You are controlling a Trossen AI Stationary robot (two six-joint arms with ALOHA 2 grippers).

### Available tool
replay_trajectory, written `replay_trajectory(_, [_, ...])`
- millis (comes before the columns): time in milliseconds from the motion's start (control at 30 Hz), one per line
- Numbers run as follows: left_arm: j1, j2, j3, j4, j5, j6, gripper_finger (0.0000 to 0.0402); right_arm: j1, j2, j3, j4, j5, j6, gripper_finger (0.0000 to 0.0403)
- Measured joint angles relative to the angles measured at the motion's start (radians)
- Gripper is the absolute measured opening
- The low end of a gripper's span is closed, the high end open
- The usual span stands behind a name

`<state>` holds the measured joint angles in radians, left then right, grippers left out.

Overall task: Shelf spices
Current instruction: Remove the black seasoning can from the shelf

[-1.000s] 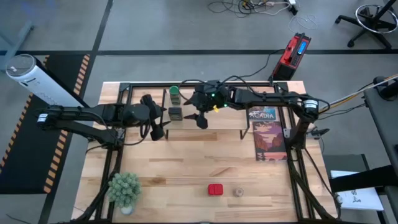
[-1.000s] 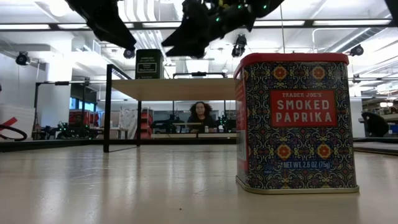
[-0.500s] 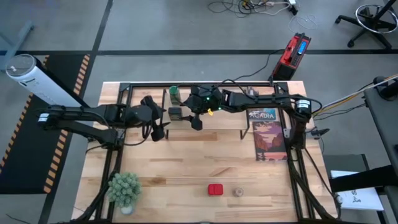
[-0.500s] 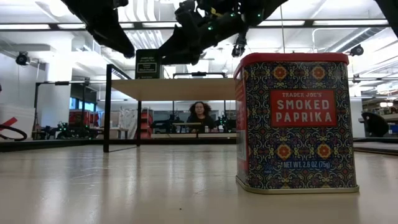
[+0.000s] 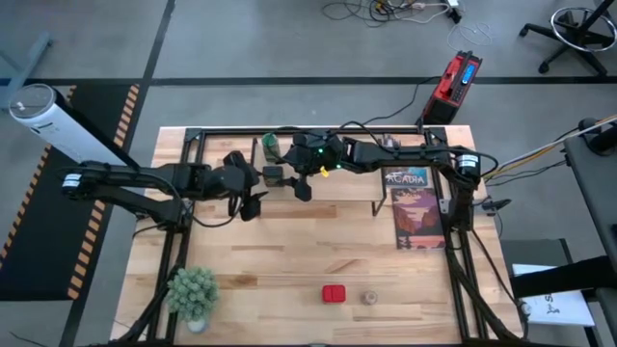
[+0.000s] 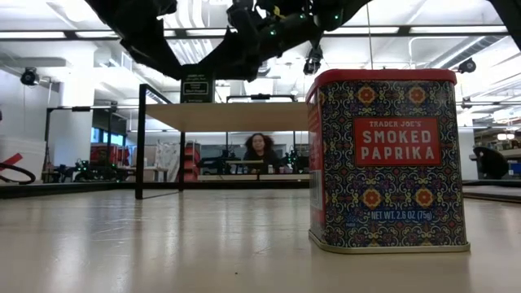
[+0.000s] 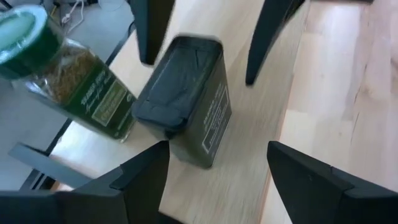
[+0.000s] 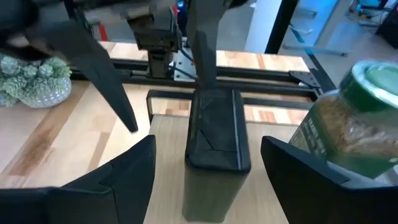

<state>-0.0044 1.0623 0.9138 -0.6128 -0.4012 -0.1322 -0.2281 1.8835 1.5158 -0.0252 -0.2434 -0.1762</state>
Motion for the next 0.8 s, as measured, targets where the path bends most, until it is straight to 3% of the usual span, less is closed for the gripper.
replay_trajectory(200, [0.0,0.003,0.0,0.001,-0.007,-0.003,0.0256,0.004,0.0,0.0,-0.029,-0.087,0.005,0.0251])
replay_trajectory(467, [0.0,0.0,0.002,-0.013,-0.008,-0.008,0.0256,0.006,0.0,0.0,-0.066,-0.079,-0.027,0.0236])
replay_trajectory(800, [0.0,0.0,0.004,0.013,-0.009,0.106,0.0258,-0.003,0.0,0.0,-0.062,-0.08,-0.046,0.0247])
